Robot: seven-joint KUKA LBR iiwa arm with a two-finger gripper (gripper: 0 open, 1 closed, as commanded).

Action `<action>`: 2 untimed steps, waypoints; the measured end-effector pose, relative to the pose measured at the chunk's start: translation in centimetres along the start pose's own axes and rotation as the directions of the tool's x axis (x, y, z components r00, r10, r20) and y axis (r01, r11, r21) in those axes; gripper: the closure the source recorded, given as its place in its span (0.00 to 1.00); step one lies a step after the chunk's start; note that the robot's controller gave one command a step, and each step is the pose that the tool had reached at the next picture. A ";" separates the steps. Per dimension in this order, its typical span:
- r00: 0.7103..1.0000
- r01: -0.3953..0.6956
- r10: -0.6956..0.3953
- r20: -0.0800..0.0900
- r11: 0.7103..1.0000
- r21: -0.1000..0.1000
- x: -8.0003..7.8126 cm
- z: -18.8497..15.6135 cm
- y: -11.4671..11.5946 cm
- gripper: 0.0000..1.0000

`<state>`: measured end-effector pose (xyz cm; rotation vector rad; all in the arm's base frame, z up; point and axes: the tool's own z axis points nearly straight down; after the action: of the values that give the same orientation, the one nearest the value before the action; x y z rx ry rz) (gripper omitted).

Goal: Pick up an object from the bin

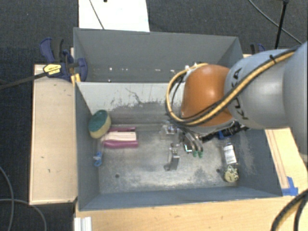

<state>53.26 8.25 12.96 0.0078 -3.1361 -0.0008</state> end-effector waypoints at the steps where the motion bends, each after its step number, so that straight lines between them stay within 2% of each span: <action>1: 0.993 0.115 -0.115 0.011 0.993 -0.002 -2.3 6.0 12.4 0.00; 2: 0.958 0.286 -0.286 0.008 0.958 0.015 -6.4 2.6 15.8 0.00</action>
Offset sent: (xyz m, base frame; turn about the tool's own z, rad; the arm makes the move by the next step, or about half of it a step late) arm 0.0211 0.1194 -0.0596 -0.1093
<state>59.60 24.05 10.32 0.4622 -3.1121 0.0201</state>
